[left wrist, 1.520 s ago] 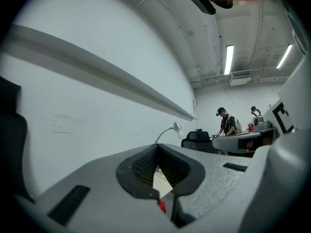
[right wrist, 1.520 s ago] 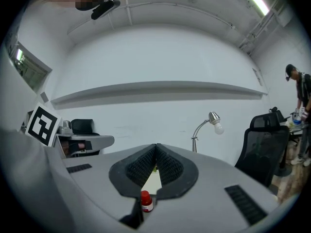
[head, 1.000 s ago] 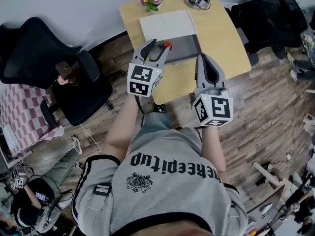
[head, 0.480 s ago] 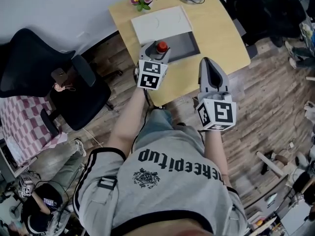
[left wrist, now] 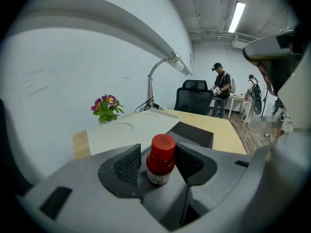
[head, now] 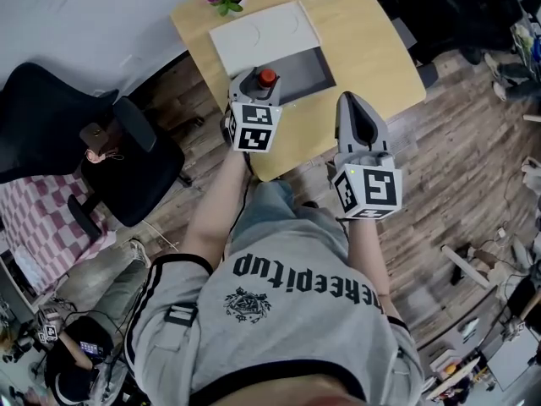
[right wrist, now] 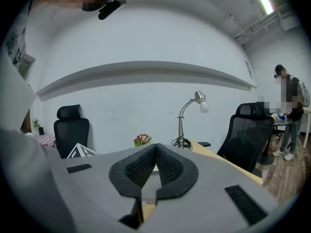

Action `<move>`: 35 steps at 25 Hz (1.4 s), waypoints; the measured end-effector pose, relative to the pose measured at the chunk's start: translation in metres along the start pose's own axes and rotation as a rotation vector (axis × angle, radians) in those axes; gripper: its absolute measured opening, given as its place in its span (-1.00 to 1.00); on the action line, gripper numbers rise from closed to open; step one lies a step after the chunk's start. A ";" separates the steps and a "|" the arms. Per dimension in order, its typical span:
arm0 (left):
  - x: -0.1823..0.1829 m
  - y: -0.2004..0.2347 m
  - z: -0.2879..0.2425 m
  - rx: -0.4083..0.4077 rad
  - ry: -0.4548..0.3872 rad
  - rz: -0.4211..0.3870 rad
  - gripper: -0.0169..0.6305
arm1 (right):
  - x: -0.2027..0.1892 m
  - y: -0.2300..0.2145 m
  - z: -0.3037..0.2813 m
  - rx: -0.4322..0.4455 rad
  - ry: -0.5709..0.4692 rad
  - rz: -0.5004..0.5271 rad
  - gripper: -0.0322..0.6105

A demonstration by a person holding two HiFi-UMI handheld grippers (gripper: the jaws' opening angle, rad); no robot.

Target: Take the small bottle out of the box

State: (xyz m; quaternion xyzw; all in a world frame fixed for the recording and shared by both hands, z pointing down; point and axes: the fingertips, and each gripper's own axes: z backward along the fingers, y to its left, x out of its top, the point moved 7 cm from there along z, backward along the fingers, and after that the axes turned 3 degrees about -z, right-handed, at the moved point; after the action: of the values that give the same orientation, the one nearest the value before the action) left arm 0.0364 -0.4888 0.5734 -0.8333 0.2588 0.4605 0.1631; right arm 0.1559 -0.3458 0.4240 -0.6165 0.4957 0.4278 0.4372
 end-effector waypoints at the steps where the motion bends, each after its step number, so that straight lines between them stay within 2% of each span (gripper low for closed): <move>1: 0.000 0.000 0.000 0.002 -0.002 -0.003 -0.27 | 0.000 0.000 -0.001 0.000 0.002 0.001 -0.89; 5: 0.001 0.002 0.004 0.032 -0.023 -0.014 -0.49 | -0.002 0.001 -0.003 0.002 0.007 0.000 -0.89; 12: 0.001 0.003 0.007 0.035 -0.023 0.001 -0.51 | -0.004 0.004 0.000 0.008 0.000 0.002 -0.89; 17: 0.004 0.001 0.013 0.023 -0.028 0.059 -0.51 | -0.003 0.005 0.003 0.017 -0.012 0.003 -0.89; 23: 0.019 -0.006 0.030 0.029 -0.055 0.044 -0.51 | 0.001 0.008 0.007 0.052 -0.031 0.008 -0.89; 35: 0.057 -0.021 0.087 0.105 -0.126 0.074 -0.51 | 0.018 0.008 0.027 0.139 -0.074 0.039 -0.89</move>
State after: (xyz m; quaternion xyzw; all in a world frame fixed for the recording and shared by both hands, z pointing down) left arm 0.0140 -0.4434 0.4803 -0.7828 0.3027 0.5034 0.2054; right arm 0.1480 -0.3248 0.3990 -0.5587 0.5197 0.4231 0.4886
